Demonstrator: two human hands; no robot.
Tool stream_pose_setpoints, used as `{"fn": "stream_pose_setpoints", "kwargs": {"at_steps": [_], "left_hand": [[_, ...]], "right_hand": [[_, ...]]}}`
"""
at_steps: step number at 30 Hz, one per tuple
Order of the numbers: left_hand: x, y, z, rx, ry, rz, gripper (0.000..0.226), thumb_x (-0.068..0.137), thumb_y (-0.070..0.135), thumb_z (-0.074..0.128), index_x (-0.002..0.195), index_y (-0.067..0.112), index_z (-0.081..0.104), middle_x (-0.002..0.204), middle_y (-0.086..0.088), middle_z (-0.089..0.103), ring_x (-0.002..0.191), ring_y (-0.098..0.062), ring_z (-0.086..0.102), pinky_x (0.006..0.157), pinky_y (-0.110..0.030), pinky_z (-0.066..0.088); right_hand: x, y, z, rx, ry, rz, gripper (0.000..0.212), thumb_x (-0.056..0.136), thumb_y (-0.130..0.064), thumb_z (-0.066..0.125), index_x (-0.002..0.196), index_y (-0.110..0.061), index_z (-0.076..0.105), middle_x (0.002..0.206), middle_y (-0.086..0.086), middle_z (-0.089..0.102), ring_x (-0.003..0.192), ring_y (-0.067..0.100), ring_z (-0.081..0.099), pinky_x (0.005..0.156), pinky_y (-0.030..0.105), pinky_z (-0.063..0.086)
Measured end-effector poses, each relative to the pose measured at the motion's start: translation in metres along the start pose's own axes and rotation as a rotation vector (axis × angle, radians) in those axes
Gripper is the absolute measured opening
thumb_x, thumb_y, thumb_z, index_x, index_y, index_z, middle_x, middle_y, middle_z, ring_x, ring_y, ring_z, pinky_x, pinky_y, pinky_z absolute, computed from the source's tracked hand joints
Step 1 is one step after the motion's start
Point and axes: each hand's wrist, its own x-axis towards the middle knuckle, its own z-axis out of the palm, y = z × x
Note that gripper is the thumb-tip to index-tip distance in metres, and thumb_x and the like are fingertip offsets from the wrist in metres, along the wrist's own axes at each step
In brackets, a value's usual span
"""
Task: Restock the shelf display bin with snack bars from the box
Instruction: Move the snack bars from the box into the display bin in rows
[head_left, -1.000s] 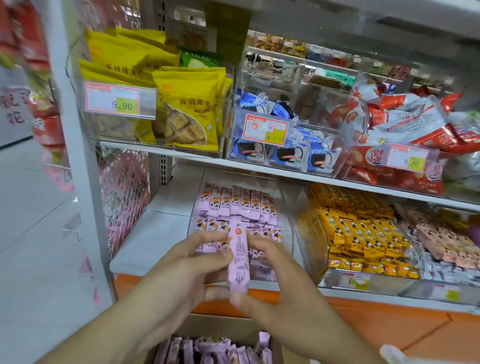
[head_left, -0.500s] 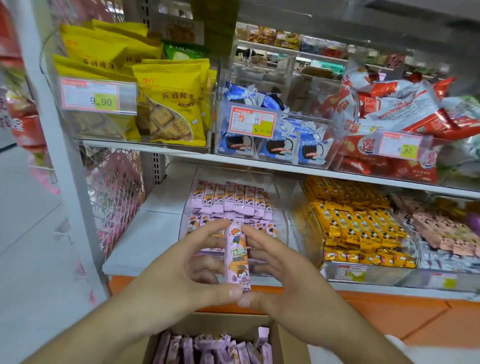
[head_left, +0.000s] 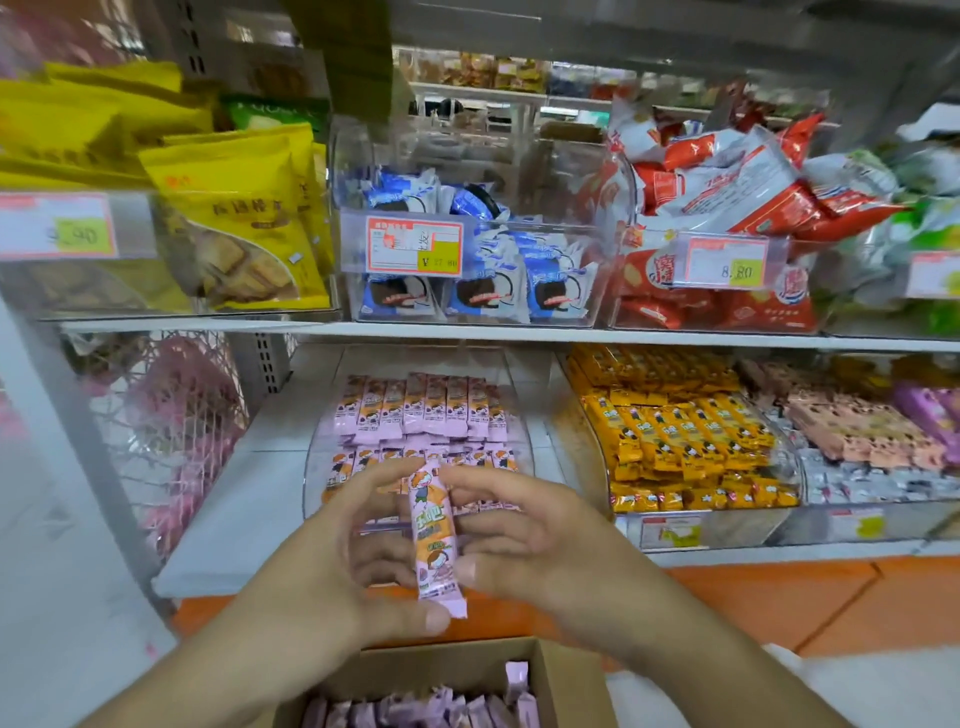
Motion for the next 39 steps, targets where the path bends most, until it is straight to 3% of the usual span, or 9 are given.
{"fn": "stream_pose_setpoints", "kwargs": {"at_steps": [6, 9, 12, 18, 24, 28, 33, 36, 39], "left_hand": [[0.039, 0.012, 0.010, 0.099, 0.004, 0.018, 0.103, 0.053, -0.012, 0.097, 0.128, 0.048, 0.060, 0.116, 0.000, 0.065, 0.078, -0.026, 0.071, 0.072, -0.033, 0.061], [0.086, 0.012, 0.010, 0.387, 0.038, 0.044, 0.103, 0.057, 0.015, 0.102, 0.132, 0.061, 0.048, 0.128, 0.015, 0.054, 0.103, -0.010, 0.068, 0.085, -0.028, 0.060], [0.139, 0.005, 0.011, 0.716, 0.098, 0.077, 0.108, 0.057, 0.042, 0.100, 0.145, 0.057, 0.037, 0.138, 0.014, 0.038, 0.132, -0.015, 0.047, 0.110, -0.035, 0.046], [0.214, -0.015, 0.016, 1.024, 0.048, 0.055, 0.088, 0.067, 0.058, 0.090, 0.143, 0.030, 0.055, 0.135, 0.008, 0.066, 0.125, -0.024, 0.062, 0.096, -0.027, 0.050], [0.245, -0.028, 0.015, 1.167, -0.054, 0.058, 0.103, 0.078, 0.057, 0.083, 0.161, 0.035, 0.026, 0.161, 0.005, 0.044, 0.143, -0.022, 0.046, 0.109, -0.025, 0.038], [0.252, -0.031, 0.013, 1.262, -0.070, 0.057, 0.101, 0.082, 0.065, 0.073, 0.162, 0.036, 0.019, 0.169, 0.004, 0.026, 0.155, -0.023, 0.024, 0.126, -0.042, 0.024], [0.251, -0.036, 0.001, 1.427, -0.002, 0.173, 0.108, 0.073, 0.088, 0.057, 0.162, 0.041, 0.017, 0.170, 0.009, 0.023, 0.157, -0.023, 0.016, 0.126, -0.054, 0.019], [0.240, -0.035, -0.006, 1.392, -0.041, 0.201, 0.094, 0.082, 0.089, 0.044, 0.162, 0.046, 0.017, 0.171, 0.010, 0.021, 0.158, -0.020, 0.014, 0.126, -0.053, 0.022], [0.231, -0.032, -0.003, 1.414, -0.096, 0.111, 0.069, 0.097, 0.076, 0.028, 0.160, 0.053, 0.010, 0.171, 0.018, 0.006, 0.160, -0.014, 0.002, 0.130, -0.047, 0.007]], "right_hand": [[0.012, 0.001, -0.026, -0.258, 0.055, 0.008, 0.061, 0.095, -0.021, 0.076, 0.146, -0.043, 0.052, 0.140, -0.026, 0.058, 0.123, -0.008, 0.058, 0.101, 0.015, 0.049], [0.031, 0.009, -0.049, -0.563, 0.234, -0.008, 0.063, 0.100, -0.031, 0.069, 0.154, -0.043, 0.039, 0.141, -0.034, 0.041, 0.122, -0.012, 0.044, 0.098, 0.002, 0.032], [0.052, 0.031, -0.066, -0.741, 0.264, 0.005, 0.067, 0.103, -0.034, 0.064, 0.161, -0.032, 0.031, 0.161, -0.019, 0.033, 0.148, 0.002, 0.029, 0.118, 0.016, 0.022], [0.066, 0.078, -0.071, -0.665, 0.239, 0.020, 0.056, 0.107, -0.031, 0.056, 0.160, -0.030, 0.038, 0.163, -0.023, 0.030, 0.150, -0.002, 0.025, 0.125, 0.022, 0.027], [0.073, 0.091, -0.075, -0.669, 0.279, -0.055, 0.051, 0.104, -0.024, 0.064, 0.152, -0.031, 0.050, 0.149, -0.030, 0.036, 0.136, -0.007, 0.036, 0.118, 0.024, 0.037], [0.071, 0.090, -0.074, -0.654, 0.298, -0.057, 0.047, 0.102, -0.022, 0.066, 0.145, -0.037, 0.055, 0.122, -0.054, 0.026, 0.113, -0.021, 0.041, 0.103, 0.000, 0.032], [0.064, 0.085, -0.071, -0.672, 0.293, -0.045, 0.053, 0.106, -0.027, 0.060, 0.154, -0.040, 0.044, 0.131, -0.041, 0.026, 0.122, -0.007, 0.041, 0.112, 0.012, 0.035], [0.063, 0.084, -0.069, -0.668, 0.298, -0.032, 0.054, 0.107, -0.028, 0.058, 0.156, -0.041, 0.041, 0.134, -0.038, 0.025, 0.121, -0.008, 0.039, 0.109, 0.006, 0.031], [0.064, 0.083, -0.068, -0.656, 0.306, -0.038, 0.055, 0.106, -0.025, 0.059, 0.156, -0.042, 0.042, 0.131, -0.039, 0.027, 0.118, -0.012, 0.037, 0.106, 0.003, 0.031]]}}
